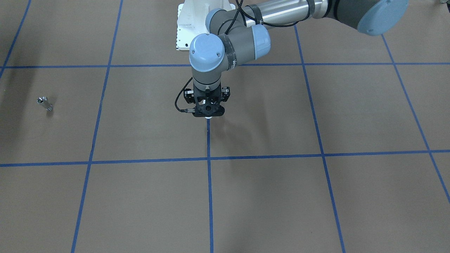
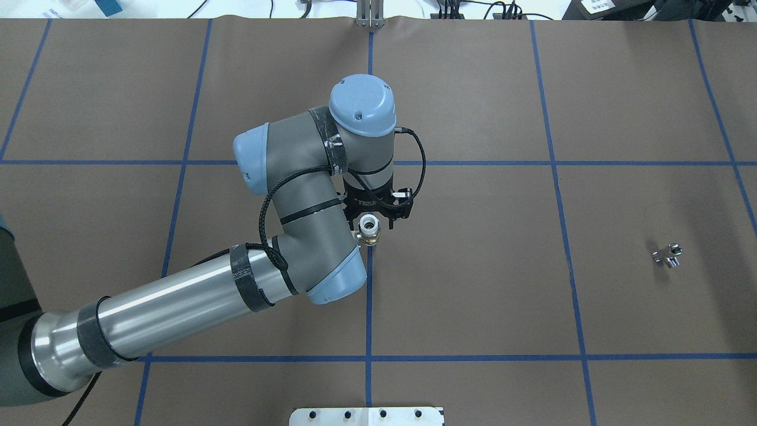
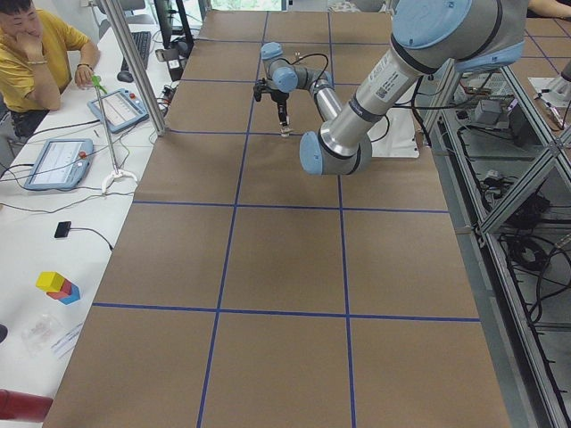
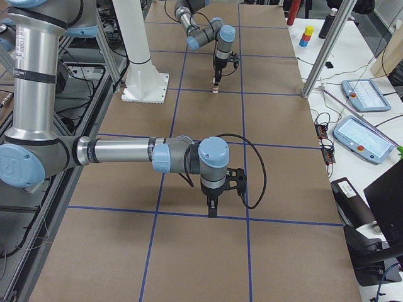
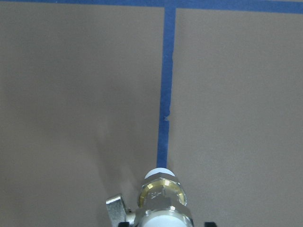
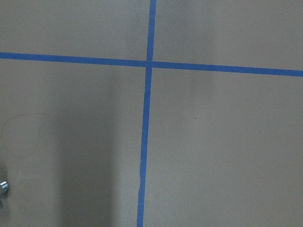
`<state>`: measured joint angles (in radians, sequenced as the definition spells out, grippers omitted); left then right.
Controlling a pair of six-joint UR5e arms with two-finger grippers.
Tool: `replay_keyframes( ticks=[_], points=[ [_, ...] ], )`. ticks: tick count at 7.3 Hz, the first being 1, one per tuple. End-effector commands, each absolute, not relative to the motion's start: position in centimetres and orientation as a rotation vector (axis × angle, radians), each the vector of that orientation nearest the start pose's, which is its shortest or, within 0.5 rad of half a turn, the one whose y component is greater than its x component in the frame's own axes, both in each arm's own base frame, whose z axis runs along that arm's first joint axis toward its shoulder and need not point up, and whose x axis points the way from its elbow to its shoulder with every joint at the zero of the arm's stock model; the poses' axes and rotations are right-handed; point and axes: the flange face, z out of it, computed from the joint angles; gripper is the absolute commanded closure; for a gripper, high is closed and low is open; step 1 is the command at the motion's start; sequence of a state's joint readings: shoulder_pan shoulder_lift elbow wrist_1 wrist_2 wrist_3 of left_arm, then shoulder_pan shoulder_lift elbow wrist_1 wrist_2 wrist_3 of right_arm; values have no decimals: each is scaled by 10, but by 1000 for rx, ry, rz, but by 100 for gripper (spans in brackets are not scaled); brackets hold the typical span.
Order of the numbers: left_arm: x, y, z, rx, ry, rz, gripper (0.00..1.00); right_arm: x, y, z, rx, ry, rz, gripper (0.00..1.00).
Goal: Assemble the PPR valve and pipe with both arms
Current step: 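Set the valve upright, open the left gripper and withdraw it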
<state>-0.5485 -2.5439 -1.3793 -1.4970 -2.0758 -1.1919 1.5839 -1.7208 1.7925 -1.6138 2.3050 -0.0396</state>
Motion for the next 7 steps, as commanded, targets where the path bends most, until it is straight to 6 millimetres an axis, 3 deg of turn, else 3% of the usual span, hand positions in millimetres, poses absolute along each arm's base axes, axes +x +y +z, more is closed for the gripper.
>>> replay_keyframes(
  ticks=[1, 2, 4, 5, 6, 7],
  points=[
    [550, -472, 107, -73, 894, 1, 0, 72, -429, 623, 51, -735, -37, 0],
    [507, -458, 123, -48, 905, 9, 0, 69, -430, 621, 51, -760, -40, 0],
    [393, -430, 172, 62, 872, 141, 0, 51, -434, 600, 43, -796, -15, 0],
    [349, -431, 191, 112, 837, 205, 0, 36, -436, 576, 38, -801, 21, 0],
    [304, -434, 223, 166, 798, 276, 0, 21, -437, 560, 28, -810, 36, 0],
    [255, -449, 254, 211, 754, 330, 0, 3, -437, 547, 9, -816, 57, 0]
  ],
)
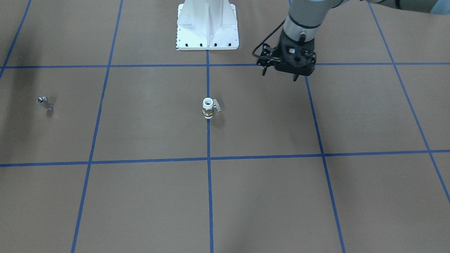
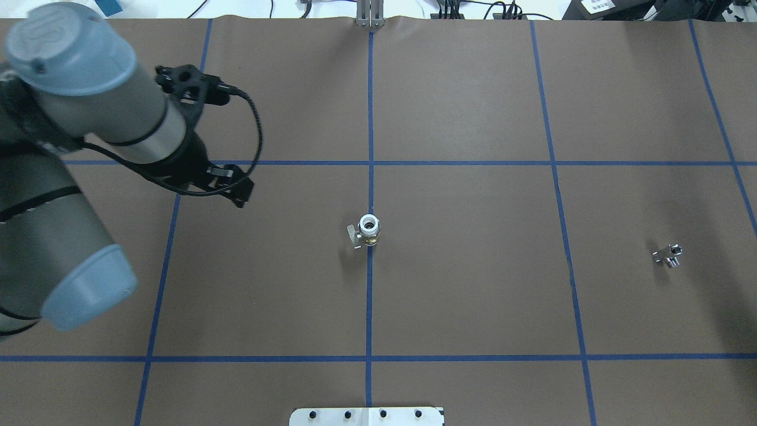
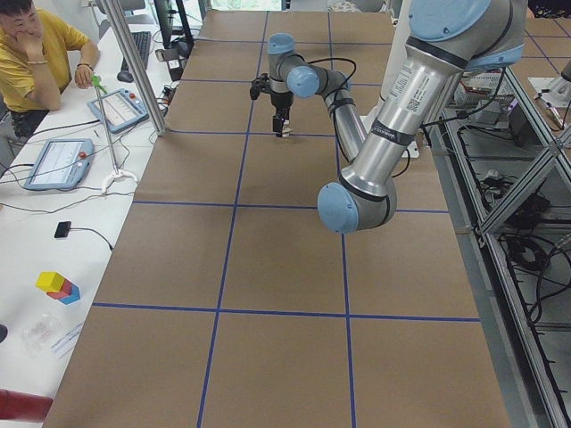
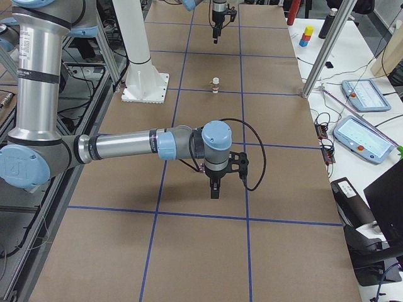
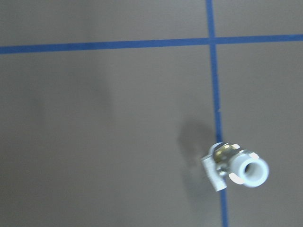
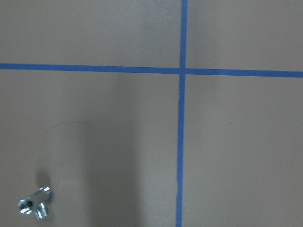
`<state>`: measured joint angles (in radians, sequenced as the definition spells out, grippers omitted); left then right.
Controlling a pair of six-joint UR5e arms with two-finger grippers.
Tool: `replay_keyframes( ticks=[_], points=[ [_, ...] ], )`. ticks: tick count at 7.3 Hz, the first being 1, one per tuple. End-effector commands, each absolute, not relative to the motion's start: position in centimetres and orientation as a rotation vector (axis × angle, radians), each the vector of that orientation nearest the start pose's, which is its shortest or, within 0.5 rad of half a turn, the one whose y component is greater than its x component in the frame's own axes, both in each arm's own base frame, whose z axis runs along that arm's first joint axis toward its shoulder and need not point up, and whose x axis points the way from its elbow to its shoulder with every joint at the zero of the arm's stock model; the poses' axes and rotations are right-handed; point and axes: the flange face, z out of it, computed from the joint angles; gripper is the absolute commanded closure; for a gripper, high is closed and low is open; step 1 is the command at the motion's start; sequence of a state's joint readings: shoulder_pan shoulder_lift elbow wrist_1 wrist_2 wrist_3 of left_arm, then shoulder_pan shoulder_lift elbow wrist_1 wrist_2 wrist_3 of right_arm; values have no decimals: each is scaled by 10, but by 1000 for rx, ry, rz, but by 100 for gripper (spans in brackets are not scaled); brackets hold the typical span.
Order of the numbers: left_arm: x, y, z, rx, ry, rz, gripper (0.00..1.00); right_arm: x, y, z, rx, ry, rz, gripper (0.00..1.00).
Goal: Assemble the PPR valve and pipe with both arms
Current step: 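Set the valve upright, open the left gripper and withdraw it, then move the right gripper down toward the small silver pipe fitting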
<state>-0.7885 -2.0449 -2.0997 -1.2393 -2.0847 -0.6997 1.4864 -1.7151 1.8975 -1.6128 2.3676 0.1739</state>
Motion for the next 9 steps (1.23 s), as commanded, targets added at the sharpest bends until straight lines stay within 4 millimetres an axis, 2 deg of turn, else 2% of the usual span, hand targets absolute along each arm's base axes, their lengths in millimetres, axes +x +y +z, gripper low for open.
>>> replay_keyframes(
  ticks=[1, 2, 3, 4, 5, 6, 7, 8, 9],
  points=[
    [215, -459, 285, 201, 756, 374, 0, -10, -438, 536, 25, -832, 75, 0],
    [172, -469, 315, 222, 739, 432, 0, -29, -436, 531, 28, -856, 110, 0],
    [143, -469, 345, 219, 720, 464, 0, -47, -435, 525, 27, -875, 124, 0],
    [126, -468, 361, 207, 706, 439, 0, -58, -433, 522, 24, -886, 126, 0],
    [106, -465, 386, 169, 691, 390, 0, -70, -431, 514, 16, -893, 129, 0],
    [95, -460, 402, 167, 687, 369, 0, -75, -427, 504, 13, -899, 137, 0],
    [87, -453, 418, 186, 689, 364, 0, -83, -423, 504, 5, -894, 122, 0],
    [81, -455, 440, 199, 690, 352, 0, -93, -422, 504, 1, -886, 101, 0],
    [80, -461, 451, 216, 694, 347, 0, -114, -421, 500, 22, -858, 56, 0]
  ],
)
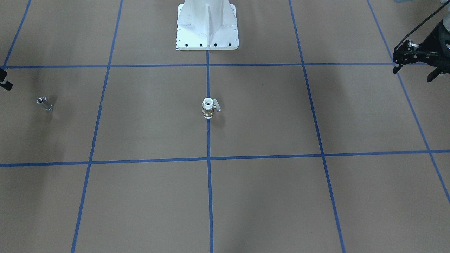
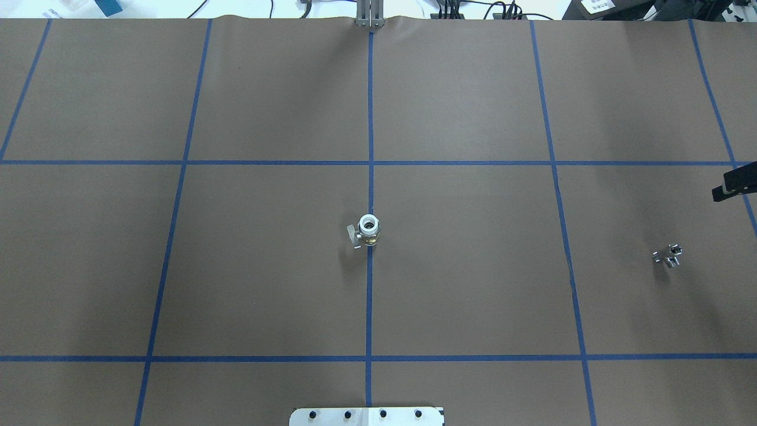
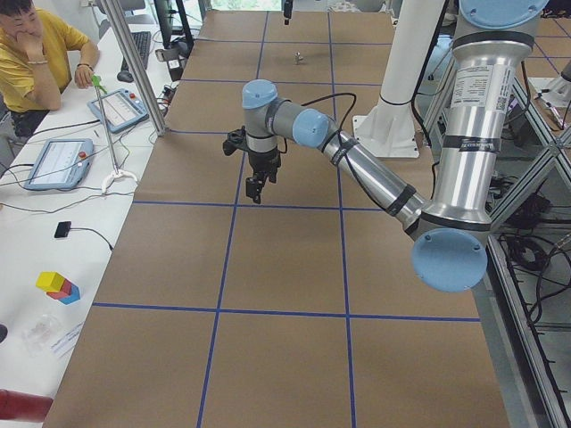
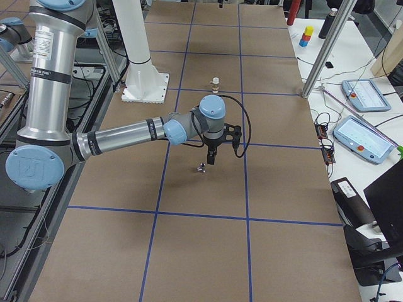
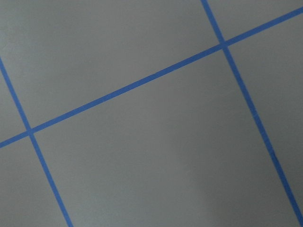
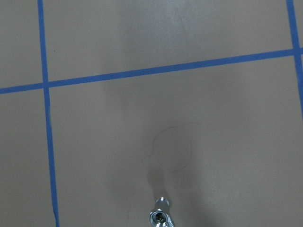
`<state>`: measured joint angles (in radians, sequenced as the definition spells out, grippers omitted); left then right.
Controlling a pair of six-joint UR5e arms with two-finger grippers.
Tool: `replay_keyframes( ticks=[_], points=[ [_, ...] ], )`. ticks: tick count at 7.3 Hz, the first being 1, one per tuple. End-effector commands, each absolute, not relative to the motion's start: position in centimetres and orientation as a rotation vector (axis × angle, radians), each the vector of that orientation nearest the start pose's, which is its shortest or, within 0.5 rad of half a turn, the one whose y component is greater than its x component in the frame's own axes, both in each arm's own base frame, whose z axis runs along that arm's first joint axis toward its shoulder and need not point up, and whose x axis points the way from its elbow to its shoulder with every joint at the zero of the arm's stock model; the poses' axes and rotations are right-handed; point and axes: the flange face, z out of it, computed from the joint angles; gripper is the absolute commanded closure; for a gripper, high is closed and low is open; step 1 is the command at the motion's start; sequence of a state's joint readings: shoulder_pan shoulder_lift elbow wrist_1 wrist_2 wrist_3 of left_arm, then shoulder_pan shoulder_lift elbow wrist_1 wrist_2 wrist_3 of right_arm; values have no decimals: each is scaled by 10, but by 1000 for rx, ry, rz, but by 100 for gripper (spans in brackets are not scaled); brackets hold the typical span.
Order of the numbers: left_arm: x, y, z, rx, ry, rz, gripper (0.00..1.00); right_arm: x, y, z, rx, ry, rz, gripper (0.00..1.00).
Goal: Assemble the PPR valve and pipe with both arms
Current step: 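Move the right gripper down toward the small silver pipe fitting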
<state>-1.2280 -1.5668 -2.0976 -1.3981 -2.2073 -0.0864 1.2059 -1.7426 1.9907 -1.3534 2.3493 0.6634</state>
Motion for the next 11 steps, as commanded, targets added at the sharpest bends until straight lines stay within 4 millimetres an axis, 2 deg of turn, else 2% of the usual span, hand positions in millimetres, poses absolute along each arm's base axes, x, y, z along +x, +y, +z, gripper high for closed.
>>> replay_keyframes(
  ticks=[1, 2, 5, 6, 8, 11],
  points=[
    [80, -461, 457, 207, 693, 346, 0, -127, -419, 500, 32, -831, 47, 0],
    [81, -462, 458, 205, 692, 345, 0, -128, -419, 498, 47, -842, 39, 0],
    [81, -462, 457, 207, 694, 347, 0, -138, -418, 511, 49, -795, 30, 0],
    [81, -462, 457, 207, 694, 347, 0, -145, -419, 524, 39, -773, 15, 0],
    [82, -462, 459, 204, 694, 348, 0, -165, -425, 565, 89, -802, -23, 0],
    [83, -462, 457, 205, 695, 352, 0, -196, -417, 563, 69, -809, -19, 0]
  ],
)
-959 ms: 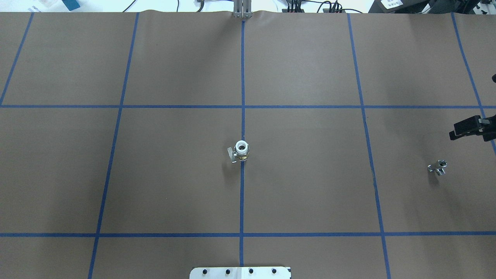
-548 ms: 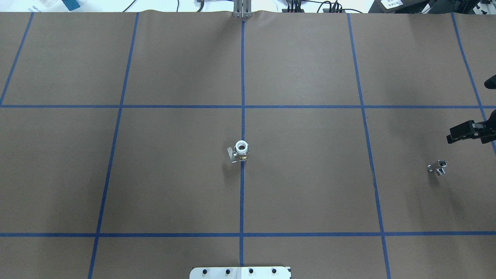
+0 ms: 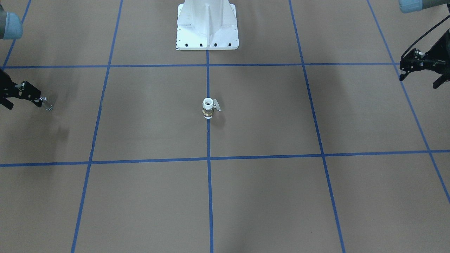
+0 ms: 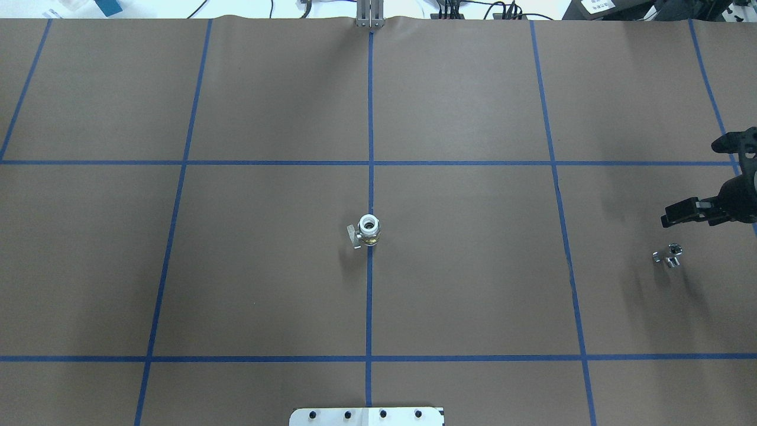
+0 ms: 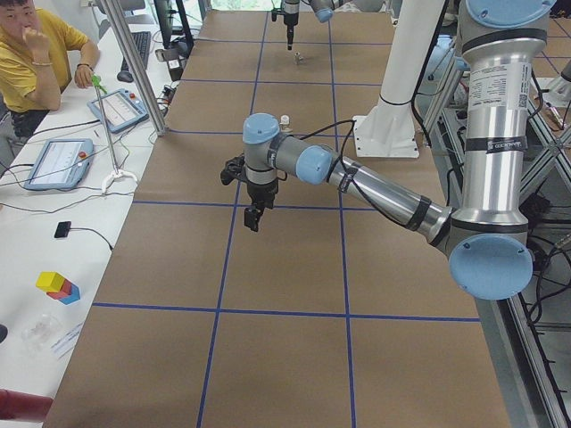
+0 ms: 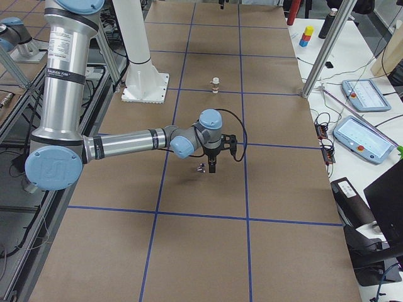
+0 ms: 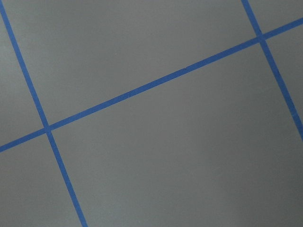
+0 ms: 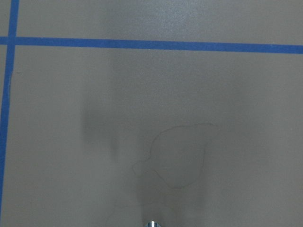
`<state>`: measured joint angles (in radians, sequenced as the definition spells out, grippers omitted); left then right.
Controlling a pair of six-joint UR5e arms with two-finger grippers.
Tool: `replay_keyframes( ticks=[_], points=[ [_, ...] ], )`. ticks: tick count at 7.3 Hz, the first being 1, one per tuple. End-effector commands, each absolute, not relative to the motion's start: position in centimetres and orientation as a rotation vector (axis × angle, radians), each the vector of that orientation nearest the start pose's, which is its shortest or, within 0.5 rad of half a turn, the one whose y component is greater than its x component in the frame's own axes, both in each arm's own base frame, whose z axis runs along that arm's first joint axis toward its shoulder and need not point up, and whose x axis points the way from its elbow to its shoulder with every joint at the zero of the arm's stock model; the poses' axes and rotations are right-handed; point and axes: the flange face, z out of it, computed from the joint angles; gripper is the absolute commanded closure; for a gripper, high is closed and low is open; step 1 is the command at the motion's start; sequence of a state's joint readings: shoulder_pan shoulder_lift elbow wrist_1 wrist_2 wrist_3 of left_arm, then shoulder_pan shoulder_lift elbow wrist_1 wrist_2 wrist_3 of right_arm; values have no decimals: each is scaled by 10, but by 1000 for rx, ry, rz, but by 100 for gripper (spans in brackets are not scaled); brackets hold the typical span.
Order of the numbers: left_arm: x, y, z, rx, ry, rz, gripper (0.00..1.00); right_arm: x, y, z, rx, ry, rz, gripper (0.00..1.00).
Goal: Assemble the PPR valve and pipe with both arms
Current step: 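Move the right gripper down toward the small silver pipe fitting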
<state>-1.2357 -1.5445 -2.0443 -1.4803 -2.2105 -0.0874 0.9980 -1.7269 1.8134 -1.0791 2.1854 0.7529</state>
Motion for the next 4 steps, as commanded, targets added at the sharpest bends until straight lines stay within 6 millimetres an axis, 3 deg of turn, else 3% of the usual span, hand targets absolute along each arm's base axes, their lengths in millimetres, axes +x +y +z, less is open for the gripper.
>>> replay_keyframes(
  ticks=[1, 3, 4],
  points=[
    [83, -462, 458, 204, 694, 351, 0, -206, -413, 563, 62, -801, -21, 0],
    [83, -462, 457, 205, 695, 350, 0, -215, -408, 567, 58, -783, -31, 2],
    [83, -462, 457, 205, 695, 350, 0, -215, -405, 570, 54, -774, -33, 13]
  ],
)
